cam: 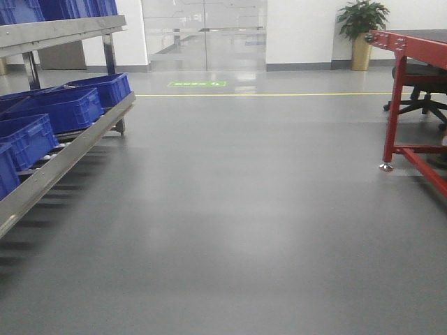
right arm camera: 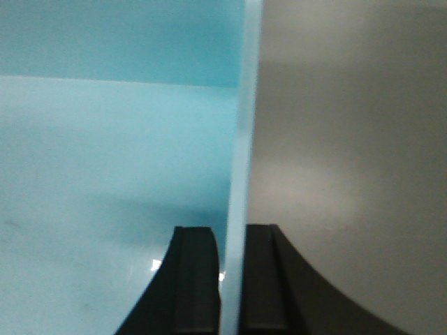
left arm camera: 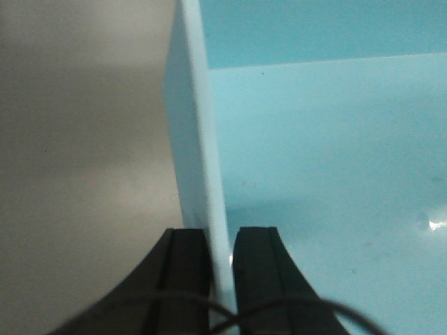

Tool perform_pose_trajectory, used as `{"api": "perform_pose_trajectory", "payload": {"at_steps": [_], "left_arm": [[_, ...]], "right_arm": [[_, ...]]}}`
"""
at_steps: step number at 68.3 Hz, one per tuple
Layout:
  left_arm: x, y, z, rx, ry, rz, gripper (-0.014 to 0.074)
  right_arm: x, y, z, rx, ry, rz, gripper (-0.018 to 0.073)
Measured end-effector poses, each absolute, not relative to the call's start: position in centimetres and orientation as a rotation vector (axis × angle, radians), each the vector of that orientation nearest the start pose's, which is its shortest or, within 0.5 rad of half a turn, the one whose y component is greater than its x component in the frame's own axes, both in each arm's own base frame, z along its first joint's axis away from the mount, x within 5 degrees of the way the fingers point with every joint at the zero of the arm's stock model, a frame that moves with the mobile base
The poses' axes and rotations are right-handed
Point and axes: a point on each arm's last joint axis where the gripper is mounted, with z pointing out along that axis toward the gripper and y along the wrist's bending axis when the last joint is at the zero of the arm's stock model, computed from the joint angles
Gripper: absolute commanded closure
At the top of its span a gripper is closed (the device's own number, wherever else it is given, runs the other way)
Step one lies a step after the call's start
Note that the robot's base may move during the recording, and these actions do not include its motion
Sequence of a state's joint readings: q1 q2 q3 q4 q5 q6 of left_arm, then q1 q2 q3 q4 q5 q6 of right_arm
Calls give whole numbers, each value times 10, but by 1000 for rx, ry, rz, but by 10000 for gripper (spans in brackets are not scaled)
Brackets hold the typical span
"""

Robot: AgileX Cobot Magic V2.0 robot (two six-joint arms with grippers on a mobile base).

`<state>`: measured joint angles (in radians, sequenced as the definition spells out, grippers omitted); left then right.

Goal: Move two blue bins to right shelf middle
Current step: 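Drive the base along the aisle to the next blue-bin shelf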

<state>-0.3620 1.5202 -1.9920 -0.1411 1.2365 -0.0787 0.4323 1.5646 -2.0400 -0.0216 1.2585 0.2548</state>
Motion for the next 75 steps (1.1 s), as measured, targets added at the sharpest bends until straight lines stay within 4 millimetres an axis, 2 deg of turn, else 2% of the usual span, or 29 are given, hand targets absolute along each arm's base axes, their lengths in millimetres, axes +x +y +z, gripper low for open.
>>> {"api": "perform_pose_trajectory", "payload": {"at_steps": [75], "left_arm": [[274,-117,501,339,2244,-410,707]], "right_arm": [[280,127,500,-199,2280,332,712]]}}
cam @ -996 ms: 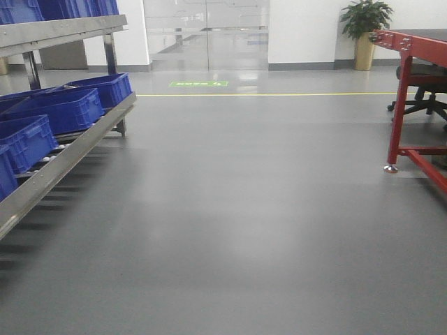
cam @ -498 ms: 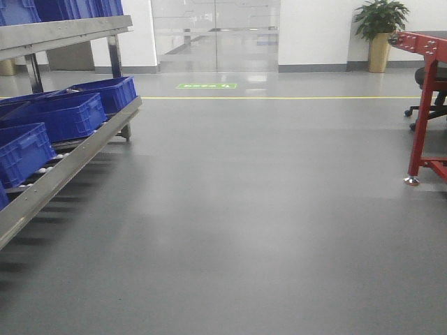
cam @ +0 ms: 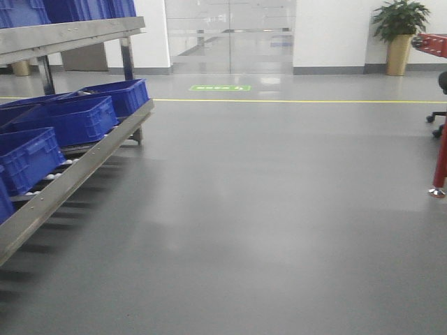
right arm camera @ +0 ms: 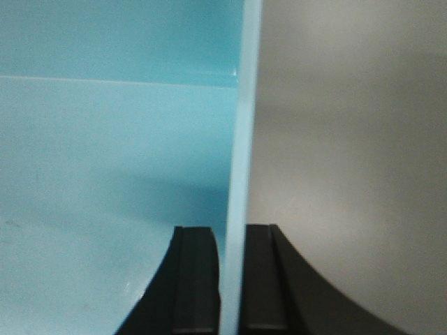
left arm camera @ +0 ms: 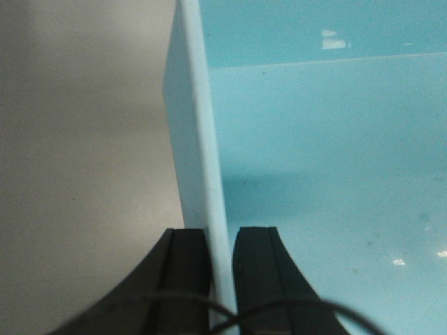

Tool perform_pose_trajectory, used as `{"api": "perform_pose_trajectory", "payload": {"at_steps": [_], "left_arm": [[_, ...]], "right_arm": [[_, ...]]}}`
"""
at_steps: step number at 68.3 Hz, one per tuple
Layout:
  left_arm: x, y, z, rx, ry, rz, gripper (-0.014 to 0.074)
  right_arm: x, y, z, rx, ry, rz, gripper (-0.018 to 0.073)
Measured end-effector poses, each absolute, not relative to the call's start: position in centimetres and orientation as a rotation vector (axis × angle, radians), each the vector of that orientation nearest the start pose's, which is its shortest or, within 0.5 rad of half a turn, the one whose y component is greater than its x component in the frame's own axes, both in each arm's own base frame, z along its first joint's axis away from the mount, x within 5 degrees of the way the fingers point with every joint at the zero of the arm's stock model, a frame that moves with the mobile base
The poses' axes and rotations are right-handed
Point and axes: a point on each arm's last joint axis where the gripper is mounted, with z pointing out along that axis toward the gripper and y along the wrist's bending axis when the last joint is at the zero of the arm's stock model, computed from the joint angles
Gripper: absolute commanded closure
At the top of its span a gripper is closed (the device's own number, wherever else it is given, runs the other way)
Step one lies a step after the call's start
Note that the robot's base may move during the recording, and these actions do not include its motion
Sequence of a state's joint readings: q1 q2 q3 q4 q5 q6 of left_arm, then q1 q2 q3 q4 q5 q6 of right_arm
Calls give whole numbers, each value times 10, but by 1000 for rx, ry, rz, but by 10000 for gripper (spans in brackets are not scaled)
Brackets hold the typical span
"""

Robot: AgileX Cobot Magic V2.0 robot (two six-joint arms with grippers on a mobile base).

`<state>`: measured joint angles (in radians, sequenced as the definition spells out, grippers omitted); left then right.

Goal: Move two blue bins to right shelf middle
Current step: 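Drive the base along the aisle to the next blue-bin shelf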

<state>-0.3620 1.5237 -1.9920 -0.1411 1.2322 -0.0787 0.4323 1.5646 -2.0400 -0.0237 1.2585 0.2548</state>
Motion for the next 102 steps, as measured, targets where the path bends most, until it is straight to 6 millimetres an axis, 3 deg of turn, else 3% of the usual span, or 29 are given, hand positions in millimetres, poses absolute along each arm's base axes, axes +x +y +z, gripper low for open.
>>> {"api": "perform_pose_trajectory", "payload": {"at_steps": [102], "left_arm": [[274,-117,502,339,2242,-412,707]], "right_arm": [[280,126,500,-198,2279,328,712]]}}
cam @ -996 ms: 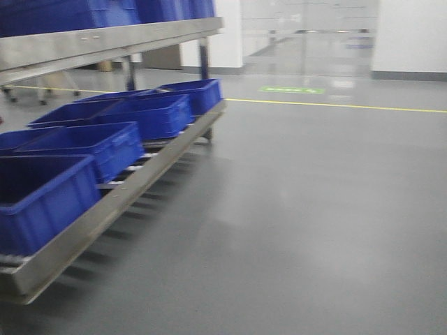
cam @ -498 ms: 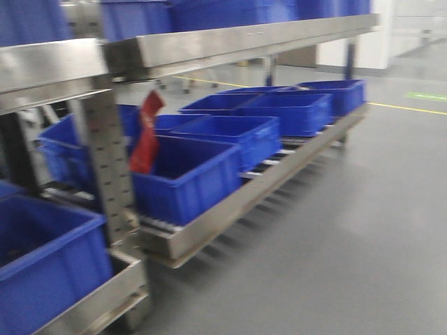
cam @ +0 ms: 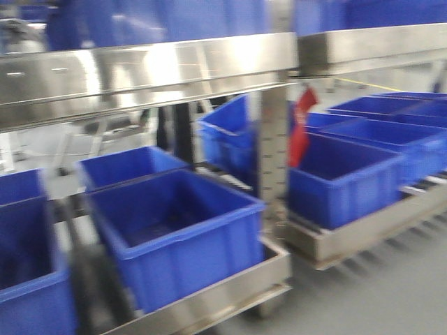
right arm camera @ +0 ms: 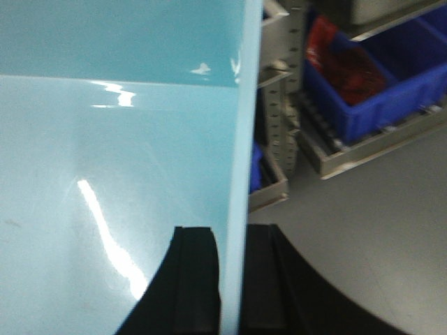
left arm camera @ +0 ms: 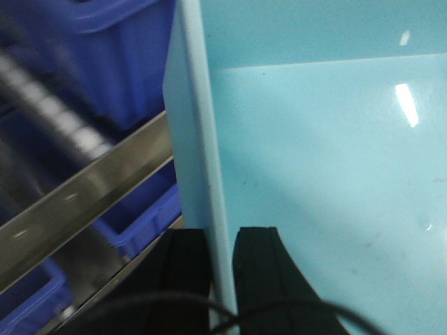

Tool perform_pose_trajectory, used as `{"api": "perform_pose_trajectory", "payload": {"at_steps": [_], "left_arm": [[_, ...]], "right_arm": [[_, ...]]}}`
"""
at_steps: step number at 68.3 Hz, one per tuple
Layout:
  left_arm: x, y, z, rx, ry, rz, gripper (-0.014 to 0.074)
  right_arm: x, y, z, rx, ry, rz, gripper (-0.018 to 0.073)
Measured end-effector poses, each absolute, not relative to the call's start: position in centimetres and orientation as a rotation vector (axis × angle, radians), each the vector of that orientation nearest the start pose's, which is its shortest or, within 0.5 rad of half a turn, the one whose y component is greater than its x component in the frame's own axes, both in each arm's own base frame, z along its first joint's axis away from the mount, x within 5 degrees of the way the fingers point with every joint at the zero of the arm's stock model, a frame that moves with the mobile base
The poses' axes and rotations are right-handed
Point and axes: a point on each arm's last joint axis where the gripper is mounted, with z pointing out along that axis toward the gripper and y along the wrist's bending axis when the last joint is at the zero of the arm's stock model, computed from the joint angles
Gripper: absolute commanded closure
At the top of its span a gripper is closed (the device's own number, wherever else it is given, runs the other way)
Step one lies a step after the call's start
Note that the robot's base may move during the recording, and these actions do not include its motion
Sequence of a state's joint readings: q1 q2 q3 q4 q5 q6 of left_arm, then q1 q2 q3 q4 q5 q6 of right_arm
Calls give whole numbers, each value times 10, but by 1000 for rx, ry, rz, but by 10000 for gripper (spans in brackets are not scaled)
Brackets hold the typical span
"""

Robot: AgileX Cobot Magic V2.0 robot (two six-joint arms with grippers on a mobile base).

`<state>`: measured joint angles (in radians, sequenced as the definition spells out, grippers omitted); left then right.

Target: Move two blue bins to right shelf middle

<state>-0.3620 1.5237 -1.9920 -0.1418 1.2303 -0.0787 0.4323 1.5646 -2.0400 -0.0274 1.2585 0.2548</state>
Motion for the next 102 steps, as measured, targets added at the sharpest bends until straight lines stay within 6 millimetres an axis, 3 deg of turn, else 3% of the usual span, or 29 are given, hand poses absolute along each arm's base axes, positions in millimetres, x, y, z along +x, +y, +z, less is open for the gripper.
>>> {"api": "perform_pose_trajectory", "payload": {"at_steps": [102], "left_arm": [[274,-117,501,340,2245,-411,707]], "right_arm": [[280,127,500,-199,2279,330,712]]}}
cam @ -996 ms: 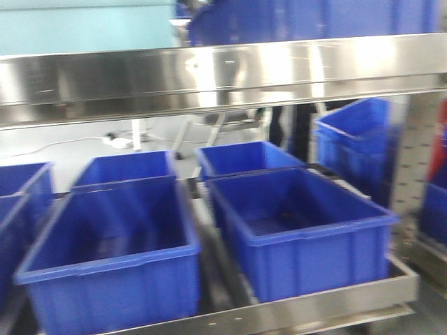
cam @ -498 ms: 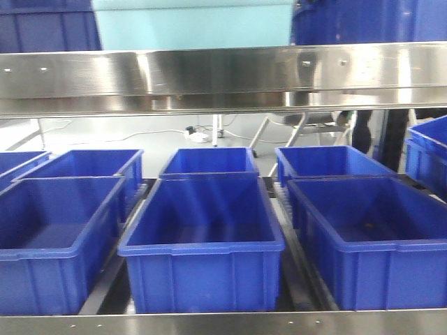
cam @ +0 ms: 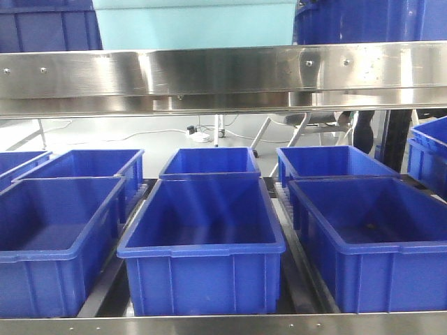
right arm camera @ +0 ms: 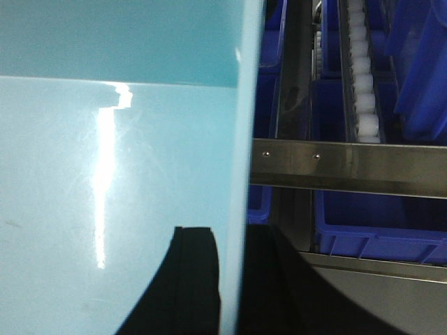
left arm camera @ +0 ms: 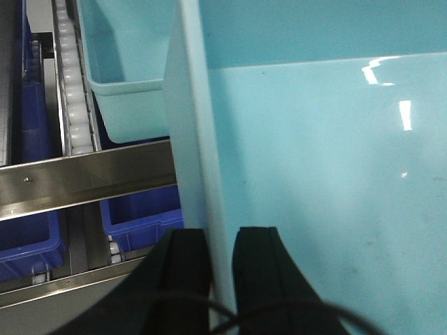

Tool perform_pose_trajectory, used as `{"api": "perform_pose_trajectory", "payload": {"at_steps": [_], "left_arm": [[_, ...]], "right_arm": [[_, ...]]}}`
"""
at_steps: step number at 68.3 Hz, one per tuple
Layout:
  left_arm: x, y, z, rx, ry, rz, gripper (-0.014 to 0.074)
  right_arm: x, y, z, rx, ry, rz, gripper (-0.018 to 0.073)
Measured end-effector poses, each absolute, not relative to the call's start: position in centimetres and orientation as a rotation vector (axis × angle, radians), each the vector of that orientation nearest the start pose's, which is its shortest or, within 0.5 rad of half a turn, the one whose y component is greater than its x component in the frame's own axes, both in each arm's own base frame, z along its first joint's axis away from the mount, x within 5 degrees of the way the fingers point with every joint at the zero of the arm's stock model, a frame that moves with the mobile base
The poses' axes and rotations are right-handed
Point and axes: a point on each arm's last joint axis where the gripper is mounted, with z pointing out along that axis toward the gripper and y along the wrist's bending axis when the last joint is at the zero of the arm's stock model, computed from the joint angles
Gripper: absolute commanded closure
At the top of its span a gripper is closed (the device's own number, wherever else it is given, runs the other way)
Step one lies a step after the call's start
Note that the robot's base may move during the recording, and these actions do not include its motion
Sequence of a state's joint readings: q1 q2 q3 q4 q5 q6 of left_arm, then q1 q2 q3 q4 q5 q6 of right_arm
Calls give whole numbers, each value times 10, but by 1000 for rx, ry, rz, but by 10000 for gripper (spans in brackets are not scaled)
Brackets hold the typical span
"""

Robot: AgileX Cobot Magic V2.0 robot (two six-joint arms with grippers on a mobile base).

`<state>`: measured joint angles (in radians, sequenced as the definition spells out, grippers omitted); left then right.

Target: Move two blue bins to right shelf middle

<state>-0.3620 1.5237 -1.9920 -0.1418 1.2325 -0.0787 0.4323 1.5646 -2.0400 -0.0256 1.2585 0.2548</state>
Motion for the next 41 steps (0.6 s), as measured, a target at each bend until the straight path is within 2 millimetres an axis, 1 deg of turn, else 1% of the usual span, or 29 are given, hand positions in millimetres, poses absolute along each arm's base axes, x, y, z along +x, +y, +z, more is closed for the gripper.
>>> {"api": "perform_pose_trajectory", "payload": {"at_steps": [41], "left_arm": [[274,-117,501,340,2245,-411,707]], "right_arm": [[280,127,500,-199,2279,330,712]]}}
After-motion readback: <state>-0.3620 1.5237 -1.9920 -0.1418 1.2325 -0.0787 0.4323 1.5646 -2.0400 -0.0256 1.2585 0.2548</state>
